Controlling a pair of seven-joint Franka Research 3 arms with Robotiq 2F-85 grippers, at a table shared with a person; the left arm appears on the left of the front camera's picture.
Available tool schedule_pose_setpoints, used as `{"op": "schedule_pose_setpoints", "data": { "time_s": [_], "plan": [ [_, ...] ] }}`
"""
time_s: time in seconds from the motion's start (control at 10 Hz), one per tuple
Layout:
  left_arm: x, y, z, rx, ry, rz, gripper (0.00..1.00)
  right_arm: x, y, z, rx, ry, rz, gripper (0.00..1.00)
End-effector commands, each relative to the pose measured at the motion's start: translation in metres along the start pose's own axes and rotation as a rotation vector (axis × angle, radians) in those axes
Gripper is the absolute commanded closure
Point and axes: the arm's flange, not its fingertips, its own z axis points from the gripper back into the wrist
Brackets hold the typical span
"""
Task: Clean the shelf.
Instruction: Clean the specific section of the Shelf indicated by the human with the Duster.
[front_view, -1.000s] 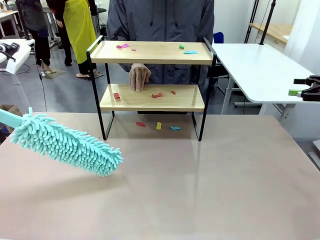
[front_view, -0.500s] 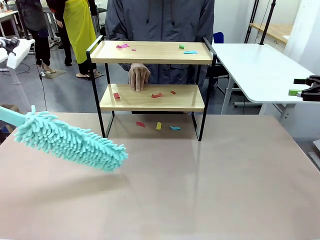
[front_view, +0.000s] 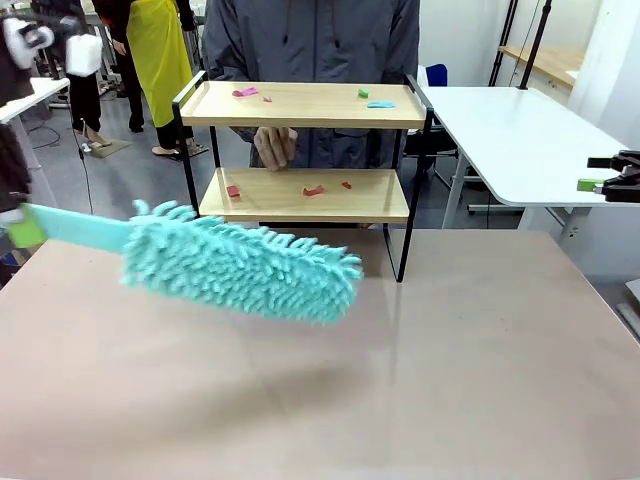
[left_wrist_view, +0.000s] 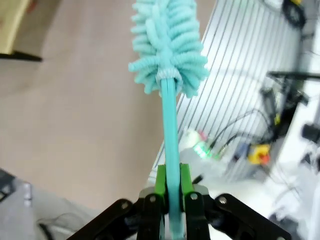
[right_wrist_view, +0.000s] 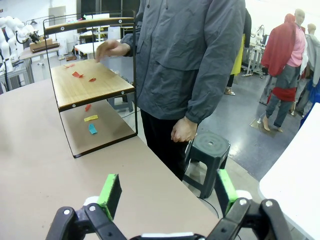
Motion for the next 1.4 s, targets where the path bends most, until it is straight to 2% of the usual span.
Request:
{"op": "schedule_pose_setpoints", "data": {
  "time_s": [0.0,0.2,0.3,0.4,0.5,0.7,0.8,1.0,1.1,1.3],
  "plan": [
    [0.017,-0.031,-0.018,0.099,-0.167,0.171,0.87,0.005,-0.001,-0.001,-0.012,0.015,-0.008,0.00],
    [0.034,-0.045,-0.028,0.130,-0.297,0.298,0.87,0.005,-0.001,-0.001,-0.012,0.015,-0.008,0.00],
    [0.043,-0.047,-0.034,0.097,-0.266,0.293,0.87,0.005,-0.001,-0.001,-0.012,0.015,-0.008,0.00],
    [0.052,-0.047,-0.037,0.018,-0.124,0.285,0.87,0.005,-0.001,-0.001,-0.012,0.015,-0.008,0.00],
    [0.039,-0.047,-0.022,0.094,-0.266,0.286,0.87,0.005,-0.001,-0.001,-0.012,0.015,-0.008,0.00],
    [0.039,-0.047,-0.022,0.094,-0.266,0.286,0.87,0.005,-0.001,-0.001,-0.012,0.015,-0.008,0.00],
    [0.046,-0.047,-0.034,0.077,-0.227,0.294,0.87,0.005,-0.001,-0.001,-0.012,0.015,-0.008,0.00],
    [0.072,-0.064,-0.058,0.088,-0.295,0.408,0.87,0.005,-0.001,-0.001,-0.012,0.015,-0.008,0.00],
    [0.082,-0.064,-0.070,0.088,-0.360,0.456,0.87,0.005,-0.001,-0.001,-0.012,0.015,-0.008,0.00],
    [0.103,-0.064,-0.095,0.026,-0.443,0.509,0.87,0.005,-0.001,-0.001,-0.012,0.015,-0.008,0.00]
  ]
}}
